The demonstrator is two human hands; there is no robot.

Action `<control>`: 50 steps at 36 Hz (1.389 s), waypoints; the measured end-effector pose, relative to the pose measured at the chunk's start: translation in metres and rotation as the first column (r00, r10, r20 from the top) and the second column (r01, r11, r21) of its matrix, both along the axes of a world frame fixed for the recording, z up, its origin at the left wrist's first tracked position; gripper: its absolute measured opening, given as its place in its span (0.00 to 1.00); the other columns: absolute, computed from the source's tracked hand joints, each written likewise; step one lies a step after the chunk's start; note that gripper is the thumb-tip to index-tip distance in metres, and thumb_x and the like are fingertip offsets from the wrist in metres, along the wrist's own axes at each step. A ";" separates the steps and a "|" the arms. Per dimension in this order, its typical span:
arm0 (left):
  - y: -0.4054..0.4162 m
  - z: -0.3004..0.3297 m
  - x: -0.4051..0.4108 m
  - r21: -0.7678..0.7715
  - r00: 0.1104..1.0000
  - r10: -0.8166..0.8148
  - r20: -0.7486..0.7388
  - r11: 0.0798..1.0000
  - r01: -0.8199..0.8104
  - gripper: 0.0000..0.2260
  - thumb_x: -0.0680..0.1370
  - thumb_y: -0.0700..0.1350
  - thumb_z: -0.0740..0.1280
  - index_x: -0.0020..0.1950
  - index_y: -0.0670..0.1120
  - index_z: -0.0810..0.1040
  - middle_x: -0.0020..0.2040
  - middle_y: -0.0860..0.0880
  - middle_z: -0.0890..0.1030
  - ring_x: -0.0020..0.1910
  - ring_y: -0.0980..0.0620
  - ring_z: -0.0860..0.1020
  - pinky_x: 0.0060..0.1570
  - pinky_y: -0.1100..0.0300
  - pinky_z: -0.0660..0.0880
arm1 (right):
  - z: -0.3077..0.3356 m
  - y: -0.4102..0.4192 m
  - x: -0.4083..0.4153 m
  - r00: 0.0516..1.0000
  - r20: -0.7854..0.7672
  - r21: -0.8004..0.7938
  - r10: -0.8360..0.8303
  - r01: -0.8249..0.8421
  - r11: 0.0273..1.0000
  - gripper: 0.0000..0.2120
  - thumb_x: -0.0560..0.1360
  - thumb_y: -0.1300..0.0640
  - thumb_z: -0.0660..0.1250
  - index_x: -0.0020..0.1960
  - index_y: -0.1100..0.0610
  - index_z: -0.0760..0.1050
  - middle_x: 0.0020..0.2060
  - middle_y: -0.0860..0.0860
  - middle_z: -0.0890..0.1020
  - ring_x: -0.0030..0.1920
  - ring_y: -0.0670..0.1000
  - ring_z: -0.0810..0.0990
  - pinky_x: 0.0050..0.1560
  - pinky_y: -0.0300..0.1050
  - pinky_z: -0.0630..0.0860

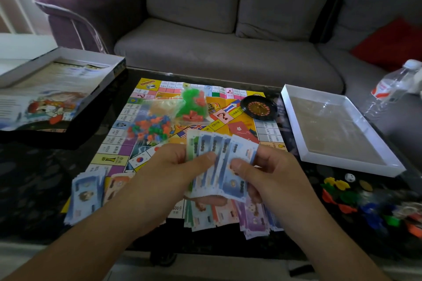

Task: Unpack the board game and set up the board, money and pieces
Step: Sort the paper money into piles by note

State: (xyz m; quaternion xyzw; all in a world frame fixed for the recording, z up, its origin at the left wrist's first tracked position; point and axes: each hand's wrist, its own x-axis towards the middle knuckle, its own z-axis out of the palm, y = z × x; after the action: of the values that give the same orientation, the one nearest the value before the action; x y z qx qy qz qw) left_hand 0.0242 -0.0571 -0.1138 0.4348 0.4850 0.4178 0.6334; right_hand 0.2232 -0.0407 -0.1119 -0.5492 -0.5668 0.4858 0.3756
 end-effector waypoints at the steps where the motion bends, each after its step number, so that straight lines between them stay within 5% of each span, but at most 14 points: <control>1: 0.001 -0.001 -0.001 0.020 1.000 -0.017 -0.019 1.000 0.017 0.11 0.82 0.44 0.67 0.53 0.38 0.86 0.49 0.40 0.88 0.44 0.37 0.87 0.47 0.40 0.85 | 0.000 0.001 0.000 1.000 -0.013 -0.010 -0.006 0.006 1.000 0.06 0.80 0.60 0.72 0.52 0.51 0.87 0.41 0.48 0.89 0.28 0.40 0.80 0.29 0.33 0.74; 6: 0.002 -0.007 0.000 0.124 0.991 -0.003 -0.133 0.992 0.019 0.06 0.79 0.43 0.72 0.53 0.49 0.88 0.49 0.43 0.88 0.46 0.39 0.88 0.44 0.39 0.85 | -0.001 -0.001 -0.001 0.997 -0.056 0.001 0.057 -0.057 0.998 0.08 0.80 0.61 0.71 0.55 0.51 0.87 0.43 0.50 0.89 0.28 0.42 0.80 0.28 0.36 0.73; 12: 0.001 -0.007 0.000 0.080 0.997 -0.012 -0.078 0.997 0.018 0.11 0.82 0.48 0.67 0.51 0.43 0.88 0.50 0.40 0.88 0.45 0.35 0.87 0.53 0.38 0.83 | -0.003 0.001 0.003 1.000 -0.001 0.006 0.015 -0.015 1.000 0.09 0.81 0.61 0.71 0.53 0.49 0.86 0.43 0.45 0.89 0.34 0.41 0.85 0.34 0.33 0.77; 19: 0.003 -0.007 0.000 0.107 0.993 0.026 -0.116 0.994 -0.013 0.08 0.82 0.41 0.68 0.51 0.43 0.88 0.49 0.42 0.88 0.41 0.37 0.87 0.44 0.42 0.85 | -0.006 0.002 0.006 0.999 0.025 0.012 0.040 -0.040 0.999 0.09 0.82 0.60 0.70 0.54 0.48 0.86 0.46 0.46 0.89 0.34 0.42 0.85 0.34 0.37 0.78; 23: 0.003 -0.010 0.001 0.150 0.972 0.005 -0.235 0.988 0.031 0.07 0.82 0.44 0.69 0.50 0.45 0.87 0.46 0.45 0.89 0.42 0.41 0.88 0.44 0.45 0.85 | -0.012 0.001 0.001 0.993 0.067 0.001 0.100 -0.100 0.995 0.08 0.84 0.57 0.68 0.55 0.49 0.85 0.44 0.51 0.88 0.33 0.58 0.83 0.30 0.45 0.77; 25: 0.003 -0.012 0.001 0.166 0.955 0.020 -0.296 0.986 0.030 0.08 0.82 0.45 0.69 0.48 0.46 0.87 0.43 0.47 0.89 0.40 0.45 0.88 0.43 0.47 0.85 | -0.015 0.002 0.000 0.990 0.062 -0.017 0.130 -0.129 0.991 0.08 0.85 0.57 0.66 0.55 0.50 0.84 0.42 0.54 0.87 0.31 0.59 0.80 0.30 0.47 0.77; 29: 0.005 -0.012 -0.001 0.133 0.969 -0.001 -0.248 0.990 0.035 0.08 0.83 0.45 0.69 0.51 0.47 0.88 0.48 0.45 0.88 0.45 0.39 0.87 0.49 0.38 0.84 | -0.018 0.004 0.000 0.995 0.009 0.011 0.095 -0.095 0.995 0.09 0.84 0.60 0.65 0.52 0.52 0.84 0.42 0.63 0.85 0.30 0.63 0.77 0.31 0.50 0.77; 33: 0.009 -0.008 -0.013 0.128 0.961 0.033 -0.274 0.992 0.003 0.10 0.83 0.48 0.70 0.48 0.43 0.85 0.50 0.34 0.85 0.45 0.32 0.85 0.48 0.34 0.83 | -0.022 0.010 0.004 0.999 -0.006 0.037 -0.035 0.035 0.999 0.06 0.83 0.60 0.67 0.51 0.58 0.83 0.41 0.66 0.85 0.42 0.73 0.83 0.36 0.55 0.77; 38: 0.019 0.016 -0.047 0.079 0.971 0.230 -0.058 0.971 -0.226 0.08 0.83 0.40 0.68 0.58 0.38 0.83 0.49 0.41 0.88 0.48 0.43 0.88 0.44 0.45 0.85 | -0.020 0.010 -0.015 0.998 0.051 -0.022 0.045 -0.044 0.999 0.07 0.84 0.60 0.67 0.50 0.58 0.83 0.40 0.66 0.84 0.30 0.60 0.77 0.36 0.58 0.77; 41: 0.025 0.033 -0.080 0.050 0.948 0.313 0.057 0.948 -0.315 0.10 0.83 0.40 0.67 0.61 0.36 0.80 0.52 0.41 0.88 0.51 0.44 0.88 0.43 0.51 0.85 | -0.021 0.002 -0.045 0.973 0.141 -0.073 0.185 -0.176 0.982 0.06 0.84 0.60 0.67 0.53 0.63 0.77 0.39 0.56 0.85 0.29 0.58 0.76 0.34 0.56 0.79; 44: 0.027 0.043 -0.108 0.007 0.914 0.386 0.127 0.921 -0.390 0.11 0.83 0.40 0.67 0.61 0.35 0.79 0.53 0.38 0.87 0.51 0.41 0.87 0.45 0.49 0.86 | -0.031 -0.006 -0.084 0.922 0.237 -0.089 0.305 -0.291 0.952 0.06 0.83 0.55 0.69 0.54 0.45 0.74 0.46 0.50 0.83 0.34 0.52 0.80 0.43 0.58 0.83; 46: 0.027 0.046 -0.119 -0.027 0.893 0.420 0.161 0.906 -0.422 0.11 0.84 0.42 0.66 0.61 0.36 0.78 0.53 0.37 0.87 0.51 0.40 0.87 0.47 0.46 0.85 | -0.036 -0.008 -0.111 0.889 0.292 -0.074 0.353 -0.347 0.935 0.11 0.82 0.52 0.70 0.56 0.38 0.71 0.47 0.45 0.82 0.40 0.46 0.83 0.48 0.53 0.83; 50: 0.027 0.045 -0.134 -0.100 0.866 0.437 0.242 0.899 -0.426 0.14 0.85 0.42 0.63 0.67 0.34 0.75 0.52 0.35 0.86 0.49 0.39 0.87 0.37 0.50 0.85 | -0.038 -0.007 -0.168 0.880 0.207 -0.103 0.427 -0.414 0.904 0.14 0.83 0.56 0.68 0.60 0.40 0.68 0.47 0.49 0.83 0.40 0.45 0.83 0.30 0.35 0.76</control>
State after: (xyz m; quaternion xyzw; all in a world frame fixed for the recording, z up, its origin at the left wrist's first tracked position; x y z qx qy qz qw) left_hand -0.1098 -0.0302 -0.0689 0.2433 0.4920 0.5912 0.5910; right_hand 0.0555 -0.0481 -0.1500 -0.4747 -0.6974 0.5061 0.1793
